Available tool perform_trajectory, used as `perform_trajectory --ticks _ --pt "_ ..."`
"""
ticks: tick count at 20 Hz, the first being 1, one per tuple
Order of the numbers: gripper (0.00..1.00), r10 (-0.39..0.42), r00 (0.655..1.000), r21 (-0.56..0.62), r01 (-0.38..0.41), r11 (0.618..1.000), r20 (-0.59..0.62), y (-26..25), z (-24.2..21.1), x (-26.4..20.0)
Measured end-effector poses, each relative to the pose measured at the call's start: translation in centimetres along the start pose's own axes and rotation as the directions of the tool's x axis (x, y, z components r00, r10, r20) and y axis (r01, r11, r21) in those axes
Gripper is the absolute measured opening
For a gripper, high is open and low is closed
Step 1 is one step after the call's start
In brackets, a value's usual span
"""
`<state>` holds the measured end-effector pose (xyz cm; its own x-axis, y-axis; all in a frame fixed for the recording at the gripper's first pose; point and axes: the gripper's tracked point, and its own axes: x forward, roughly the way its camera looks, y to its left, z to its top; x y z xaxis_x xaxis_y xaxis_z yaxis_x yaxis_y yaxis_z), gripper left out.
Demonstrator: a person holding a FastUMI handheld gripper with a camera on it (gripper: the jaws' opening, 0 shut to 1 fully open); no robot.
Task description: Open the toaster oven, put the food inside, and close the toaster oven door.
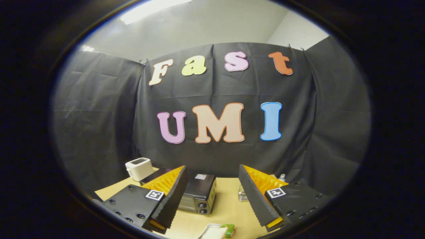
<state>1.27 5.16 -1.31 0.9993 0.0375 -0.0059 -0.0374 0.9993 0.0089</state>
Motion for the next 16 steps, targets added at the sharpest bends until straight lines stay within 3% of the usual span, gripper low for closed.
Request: perform_trajectory --ticks 8,16 --pt "0.96 0.070 0.997 0.058 -0.071 0.996 0.021 7.4 -5.2 0.7" --pt "0.96 0.003 0.999 0.074 -0.006 0.997 0.040 12.1 -14.3 4.2"
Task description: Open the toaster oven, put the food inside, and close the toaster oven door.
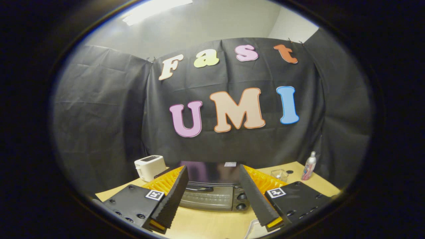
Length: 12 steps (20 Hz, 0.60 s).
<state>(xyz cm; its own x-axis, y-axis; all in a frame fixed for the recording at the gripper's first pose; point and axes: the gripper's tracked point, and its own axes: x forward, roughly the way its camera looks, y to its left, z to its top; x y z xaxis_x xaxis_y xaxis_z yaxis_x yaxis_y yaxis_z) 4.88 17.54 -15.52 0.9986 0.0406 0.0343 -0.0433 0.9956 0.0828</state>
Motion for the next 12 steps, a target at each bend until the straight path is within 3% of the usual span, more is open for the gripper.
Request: perform_trajectory --ticks 6,12 --pt "0.96 -0.015 1.000 0.077 0.014 0.997 0.011 3.0 -5.5 5.3" --pt "0.95 -0.008 1.000 0.057 0.007 0.998 0.020 6.2 -8.3 10.1"
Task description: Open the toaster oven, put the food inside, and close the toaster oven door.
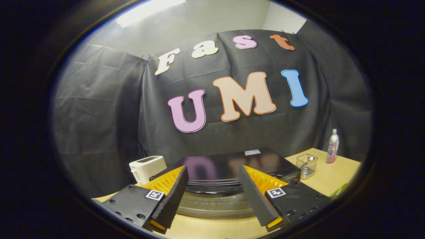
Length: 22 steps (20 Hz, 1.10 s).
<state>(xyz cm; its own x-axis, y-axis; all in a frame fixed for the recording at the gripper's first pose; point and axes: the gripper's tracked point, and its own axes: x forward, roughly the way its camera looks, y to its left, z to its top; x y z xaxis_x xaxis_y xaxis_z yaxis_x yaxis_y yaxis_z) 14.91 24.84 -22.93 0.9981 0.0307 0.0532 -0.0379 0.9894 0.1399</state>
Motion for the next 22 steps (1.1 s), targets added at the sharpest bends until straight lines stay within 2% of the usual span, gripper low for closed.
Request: perform_trajectory --ticks 5,6,9,14,22 --pt "0.95 -0.066 0.997 -0.042 0.064 0.997 -0.048 -0.7 -3.2 1.8" --pt "0.95 -0.069 0.998 -0.052 0.069 0.996 0.001 -0.6 -2.5 1.6" --pt "0.95 -0.090 0.995 -0.053 0.092 0.994 0.043 -0.6 -2.5 1.4" --pt "0.95 -0.096 0.993 -0.046 0.100 0.994 0.074 -0.5 -2.8 -0.2" --pt "0.95 -0.112 0.993 -0.080 0.115 0.990 0.049 0.0 -4.2 -5.4"
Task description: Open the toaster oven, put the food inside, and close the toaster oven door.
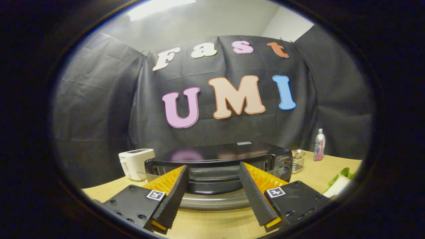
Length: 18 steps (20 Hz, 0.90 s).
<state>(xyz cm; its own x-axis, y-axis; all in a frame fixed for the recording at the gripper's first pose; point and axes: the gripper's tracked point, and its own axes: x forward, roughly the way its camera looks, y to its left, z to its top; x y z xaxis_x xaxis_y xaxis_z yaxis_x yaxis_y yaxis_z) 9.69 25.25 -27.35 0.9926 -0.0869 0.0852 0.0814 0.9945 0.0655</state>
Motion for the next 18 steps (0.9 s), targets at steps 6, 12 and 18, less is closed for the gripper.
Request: perform_trajectory --ticks 6,12,18 --pt "0.95 0.007 0.997 -0.021 -0.008 1.000 -0.071 -0.2 -1.6 -3.4" --pt "0.95 0.028 0.989 -0.040 -0.034 0.999 -0.146 -0.4 -3.3 -5.5" --pt "0.93 0.028 0.971 -0.046 -0.040 0.998 -0.239 -0.8 -6.1 -7.9"
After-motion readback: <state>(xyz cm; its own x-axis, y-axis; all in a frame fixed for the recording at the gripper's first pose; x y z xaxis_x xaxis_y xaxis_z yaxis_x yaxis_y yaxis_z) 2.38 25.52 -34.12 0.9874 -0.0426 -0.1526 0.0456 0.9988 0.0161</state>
